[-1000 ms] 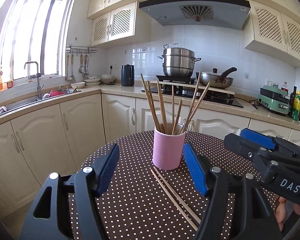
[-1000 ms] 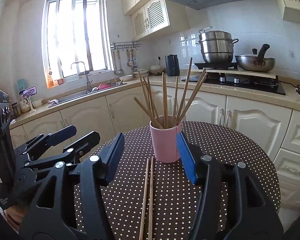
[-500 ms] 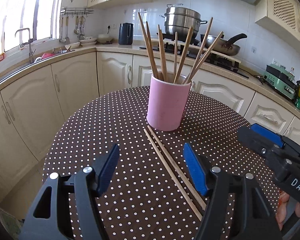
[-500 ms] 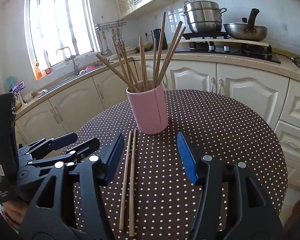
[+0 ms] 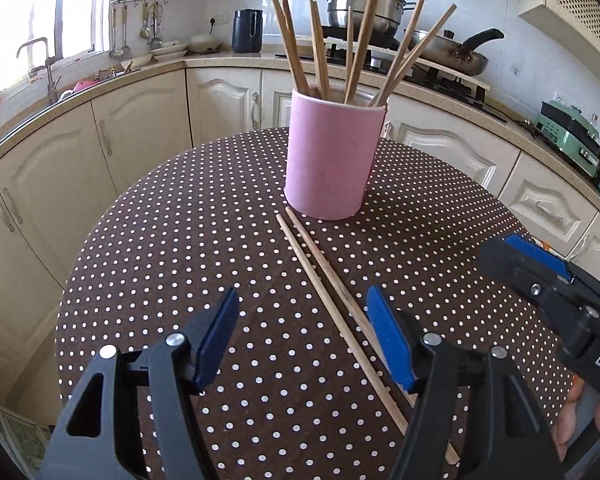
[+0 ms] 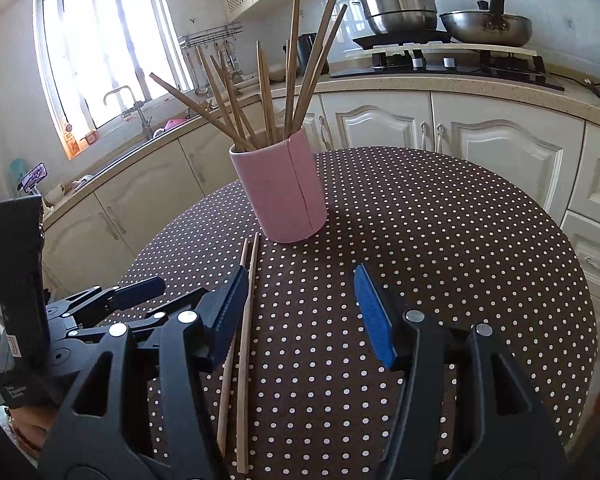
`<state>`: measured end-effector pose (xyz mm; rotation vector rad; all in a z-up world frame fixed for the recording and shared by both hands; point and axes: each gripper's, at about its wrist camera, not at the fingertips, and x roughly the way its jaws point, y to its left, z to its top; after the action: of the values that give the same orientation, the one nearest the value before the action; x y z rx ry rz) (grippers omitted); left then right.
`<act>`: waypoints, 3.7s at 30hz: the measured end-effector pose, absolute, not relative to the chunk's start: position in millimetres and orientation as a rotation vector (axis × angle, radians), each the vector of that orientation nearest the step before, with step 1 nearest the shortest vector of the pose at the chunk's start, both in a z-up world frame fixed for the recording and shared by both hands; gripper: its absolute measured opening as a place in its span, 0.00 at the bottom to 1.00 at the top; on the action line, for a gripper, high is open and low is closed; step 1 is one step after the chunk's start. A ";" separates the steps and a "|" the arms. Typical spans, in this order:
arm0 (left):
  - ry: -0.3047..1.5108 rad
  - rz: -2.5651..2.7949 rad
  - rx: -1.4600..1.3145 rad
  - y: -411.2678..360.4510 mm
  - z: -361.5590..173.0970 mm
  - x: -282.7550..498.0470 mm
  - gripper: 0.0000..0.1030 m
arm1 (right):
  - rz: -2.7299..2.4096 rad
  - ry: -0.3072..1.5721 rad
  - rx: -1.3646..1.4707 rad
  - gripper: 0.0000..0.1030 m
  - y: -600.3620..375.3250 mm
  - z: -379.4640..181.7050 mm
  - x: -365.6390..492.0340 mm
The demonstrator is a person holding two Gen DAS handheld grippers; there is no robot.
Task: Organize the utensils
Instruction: 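Move both open grippers down toward the two loose chopsticks on the tablecloth, then close the right gripper on one chopstick while the left gripper closes on the other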
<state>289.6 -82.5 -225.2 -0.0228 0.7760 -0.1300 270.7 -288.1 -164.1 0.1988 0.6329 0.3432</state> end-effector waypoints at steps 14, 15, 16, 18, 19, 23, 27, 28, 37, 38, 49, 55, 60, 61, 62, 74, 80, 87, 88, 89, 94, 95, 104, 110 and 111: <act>0.891 -0.063 0.076 -103.5 -248.0 308.1 0.64 | 0.357 0.669 0.222 0.55 -290.0 -177.4 281.2; 0.898 -0.055 0.089 -105.4 -249.4 310.1 0.64 | 0.356 0.671 0.223 0.55 -290.4 -178.0 281.8; 0.907 -0.050 0.099 -107.2 -251.3 312.3 0.64 | 0.356 0.674 0.225 0.55 -291.3 -178.5 282.6; 0.908 -0.039 0.103 -108.8 -250.9 314.9 0.64 | 0.355 0.678 0.227 0.55 -292.3 -179.4 284.3; 0.913 -0.037 0.103 -109.8 -250.8 316.6 0.64 | 0.355 0.679 0.227 0.55 -292.4 -179.6 284.8; 0.924 -0.036 0.117 -112.4 -250.0 322.7 0.64 | 0.359 0.686 0.230 0.55 -290.9 -180.3 287.7; 0.936 -0.068 0.111 -105.8 -247.4 326.5 0.64 | 0.367 0.696 0.214 0.55 -286.1 -179.3 288.8; 0.940 -0.076 0.107 -103.8 -247.3 326.9 0.64 | 0.369 0.700 0.209 0.55 -284.8 -179.4 289.1; 0.961 -0.108 0.116 -76.1 -246.4 321.5 0.62 | 0.392 0.761 0.166 0.55 -267.7 -184.8 294.9; 0.965 -0.120 0.108 -72.1 -246.3 320.6 0.60 | 0.399 0.772 0.161 0.55 -265.1 -185.9 296.4; 0.962 -0.137 0.101 -36.1 -248.2 312.0 0.46 | 0.460 0.867 0.074 0.55 -225.0 -194.0 304.6; 0.951 -0.146 0.113 -35.9 -248.7 311.4 0.46 | 0.481 0.932 0.017 0.55 -199.9 -199.8 313.7; 0.952 -0.154 0.106 -31.9 -247.7 313.1 0.46 | 0.457 0.970 -0.030 0.55 -191.5 -205.1 323.5; 0.952 -0.154 0.109 -31.7 -247.7 313.8 0.46 | 0.452 0.977 -0.042 0.55 -188.7 -206.1 325.9; 0.952 -0.153 0.109 -31.6 -247.5 314.3 0.46 | 0.454 0.977 -0.049 0.55 -187.5 -206.0 327.6; 0.963 -0.165 0.098 -29.7 -244.5 324.4 0.45 | 0.416 1.041 -0.209 0.25 -162.7 -205.2 351.4; 0.986 -0.181 0.051 -24.6 -242.5 333.1 0.45 | 0.426 1.076 -0.200 0.12 -169.3 -204.2 357.7; 1.013 -0.200 0.005 -20.8 -241.6 343.0 0.45 | 0.455 1.112 -0.117 0.11 -192.6 -204.3 363.2; 1.016 -0.201 0.002 -21.1 -241.4 344.7 0.45 | 0.458 1.118 -0.107 0.11 -197.0 -204.4 365.8; 1.020 -0.200 0.002 -22.1 -240.9 346.1 0.45 | 0.462 1.124 -0.097 0.11 -200.5 -204.4 367.8; 1.032 -0.196 0.022 -31.4 -240.3 355.6 0.45 | 0.468 1.140 -0.072 0.12 -208.3 -205.9 374.7; 1.035 -0.192 0.033 -34.3 -240.3 357.0 0.45 | 0.467 1.141 -0.078 0.12 -206.9 -205.7 375.4; 1.076 -0.170 0.135 -58.3 -240.6 362.0 0.35 | 0.456 1.211 -0.222 0.12 -174.9 -199.9 387.3; 1.094 -0.184 0.137 -63.4 -238.1 363.0 0.08 | 0.461 1.246 -0.289 0.12 -161.4 -199.9 394.2; 1.094 -0.186 0.134 -64.0 -238.2 363.2 0.07 | 0.463 1.246 -0.289 0.12 -161.5 -200.6 394.4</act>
<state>363.2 -64.0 -238.2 0.1340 1.0945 -0.1858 394.4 -161.5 -200.6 -0.2886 1.2463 0.4626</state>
